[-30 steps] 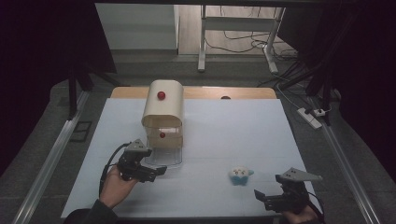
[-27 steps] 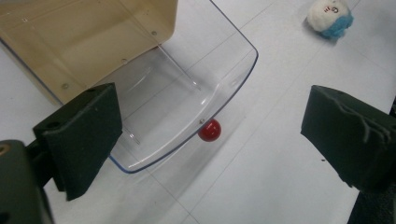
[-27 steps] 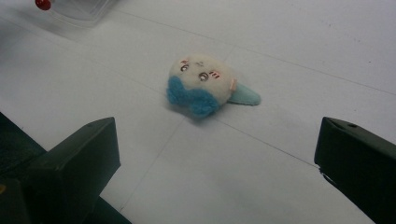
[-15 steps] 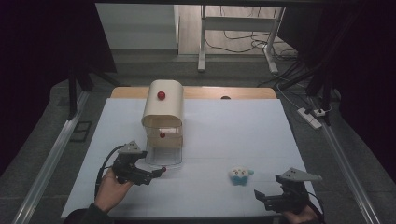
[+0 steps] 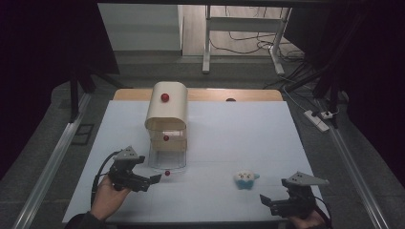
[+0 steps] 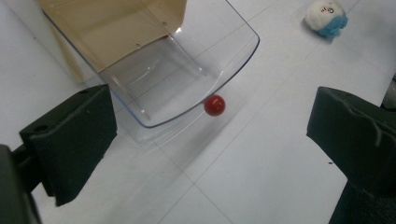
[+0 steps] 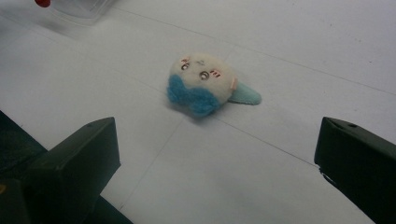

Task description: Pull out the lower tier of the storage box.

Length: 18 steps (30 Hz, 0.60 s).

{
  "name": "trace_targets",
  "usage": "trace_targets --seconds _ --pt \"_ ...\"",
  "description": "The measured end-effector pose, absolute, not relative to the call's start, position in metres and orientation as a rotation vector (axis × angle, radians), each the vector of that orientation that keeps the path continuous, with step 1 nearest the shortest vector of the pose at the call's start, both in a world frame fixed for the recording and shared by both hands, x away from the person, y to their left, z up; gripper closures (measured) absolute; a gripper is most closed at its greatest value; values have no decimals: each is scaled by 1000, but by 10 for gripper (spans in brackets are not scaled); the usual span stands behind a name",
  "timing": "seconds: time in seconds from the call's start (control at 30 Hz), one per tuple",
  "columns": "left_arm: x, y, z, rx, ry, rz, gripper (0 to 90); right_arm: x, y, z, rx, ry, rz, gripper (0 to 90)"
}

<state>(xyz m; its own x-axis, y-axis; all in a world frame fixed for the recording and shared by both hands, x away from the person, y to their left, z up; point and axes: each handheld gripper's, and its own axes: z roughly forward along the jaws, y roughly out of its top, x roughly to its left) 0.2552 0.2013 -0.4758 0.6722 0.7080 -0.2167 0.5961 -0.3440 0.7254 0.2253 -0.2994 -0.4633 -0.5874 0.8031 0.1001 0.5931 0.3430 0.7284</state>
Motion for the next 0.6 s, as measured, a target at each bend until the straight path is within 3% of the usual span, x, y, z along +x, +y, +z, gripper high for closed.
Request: trace_targets --seconds 0.6 --pt "247 211 -477 2041 1026 175 9 225 -299 -463 1249 2342 1081 0"
